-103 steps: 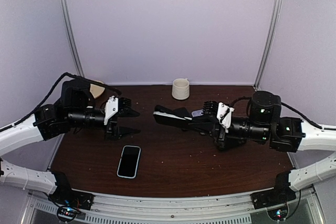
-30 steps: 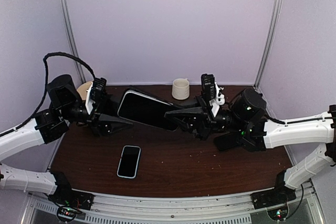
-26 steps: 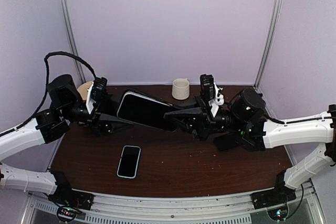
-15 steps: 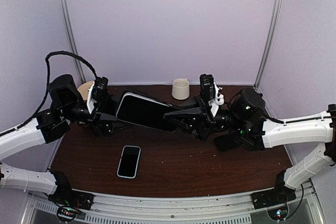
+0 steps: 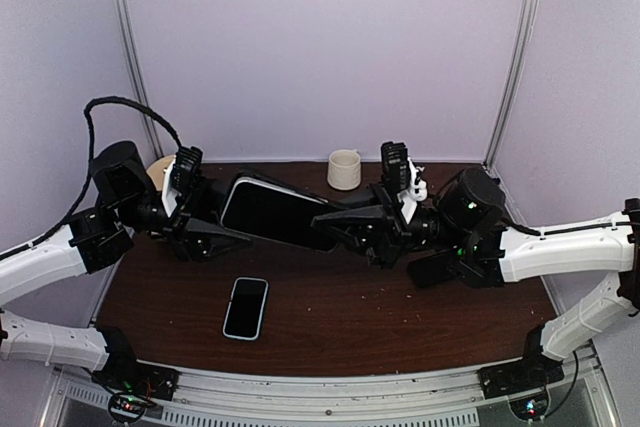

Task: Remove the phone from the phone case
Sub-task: Remove the phone from the bottom left corner of the phone case.

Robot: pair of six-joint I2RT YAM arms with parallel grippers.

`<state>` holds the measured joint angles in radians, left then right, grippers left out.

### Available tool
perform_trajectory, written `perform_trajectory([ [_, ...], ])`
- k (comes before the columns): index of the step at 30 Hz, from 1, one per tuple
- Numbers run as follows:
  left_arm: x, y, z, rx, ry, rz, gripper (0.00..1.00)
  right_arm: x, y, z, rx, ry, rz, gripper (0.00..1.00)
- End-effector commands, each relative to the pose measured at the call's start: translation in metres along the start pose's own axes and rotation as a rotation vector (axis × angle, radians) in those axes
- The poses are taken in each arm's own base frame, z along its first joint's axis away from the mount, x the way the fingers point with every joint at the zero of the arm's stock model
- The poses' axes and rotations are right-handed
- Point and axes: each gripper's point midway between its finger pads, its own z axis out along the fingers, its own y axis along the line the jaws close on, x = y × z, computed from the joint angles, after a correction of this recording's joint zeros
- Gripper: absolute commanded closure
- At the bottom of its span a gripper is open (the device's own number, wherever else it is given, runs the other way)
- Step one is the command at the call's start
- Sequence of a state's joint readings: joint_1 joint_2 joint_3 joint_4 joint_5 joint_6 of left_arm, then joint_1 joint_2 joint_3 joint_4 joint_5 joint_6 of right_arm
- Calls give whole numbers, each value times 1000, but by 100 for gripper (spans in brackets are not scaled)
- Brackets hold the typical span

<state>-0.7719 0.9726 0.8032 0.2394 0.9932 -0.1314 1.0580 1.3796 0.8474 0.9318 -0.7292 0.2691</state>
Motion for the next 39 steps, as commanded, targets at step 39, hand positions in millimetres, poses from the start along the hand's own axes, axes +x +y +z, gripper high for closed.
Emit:
perform_trajectory([
  [39, -1, 50, -25, -317, 81, 94, 58, -17, 17, 17, -19, 14, -36, 100],
])
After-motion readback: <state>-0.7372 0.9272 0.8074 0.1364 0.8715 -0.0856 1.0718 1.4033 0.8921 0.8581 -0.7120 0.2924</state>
